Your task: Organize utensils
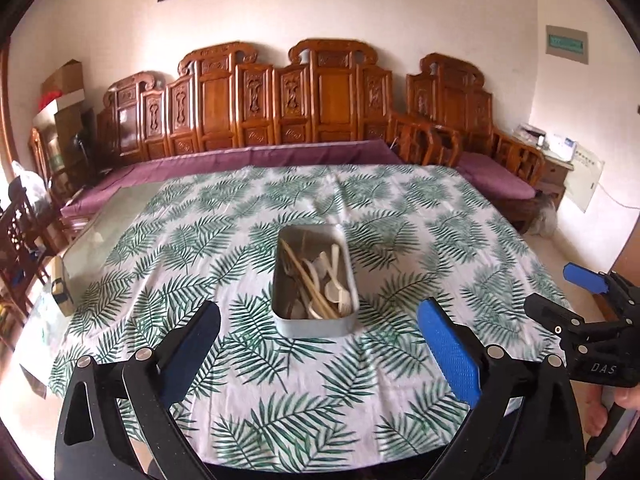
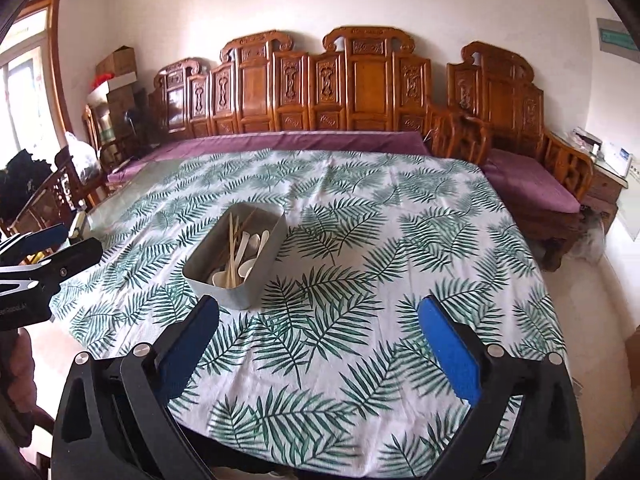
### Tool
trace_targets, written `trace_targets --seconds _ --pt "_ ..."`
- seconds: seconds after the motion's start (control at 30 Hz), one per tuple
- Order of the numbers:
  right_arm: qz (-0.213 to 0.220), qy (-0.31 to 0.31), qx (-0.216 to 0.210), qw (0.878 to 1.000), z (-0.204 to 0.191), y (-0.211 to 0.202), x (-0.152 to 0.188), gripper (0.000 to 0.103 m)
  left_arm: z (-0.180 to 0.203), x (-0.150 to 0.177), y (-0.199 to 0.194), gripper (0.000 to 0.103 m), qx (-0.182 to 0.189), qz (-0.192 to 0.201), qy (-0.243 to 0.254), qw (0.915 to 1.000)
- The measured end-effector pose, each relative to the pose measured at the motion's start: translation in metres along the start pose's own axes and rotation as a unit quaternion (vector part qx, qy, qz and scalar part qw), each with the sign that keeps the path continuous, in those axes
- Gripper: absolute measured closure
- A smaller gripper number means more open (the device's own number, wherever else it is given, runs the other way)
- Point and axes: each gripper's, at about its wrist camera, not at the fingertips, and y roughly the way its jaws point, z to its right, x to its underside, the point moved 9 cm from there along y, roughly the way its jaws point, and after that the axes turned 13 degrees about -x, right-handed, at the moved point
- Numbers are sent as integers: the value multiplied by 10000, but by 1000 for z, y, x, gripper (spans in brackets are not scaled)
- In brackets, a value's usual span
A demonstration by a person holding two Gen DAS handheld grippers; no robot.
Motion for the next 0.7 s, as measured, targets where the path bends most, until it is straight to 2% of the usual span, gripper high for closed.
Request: trace_targets --seconds 0.4,0.7 --pt "936 -209 85 9954 -30 -93 -24 3 -1 -20 -84 8 34 672 -86 9977" --pt "1224 -242 149 9921 -37 -118 -31 3 -4 -27 -105 8 -9 883 -157 9960"
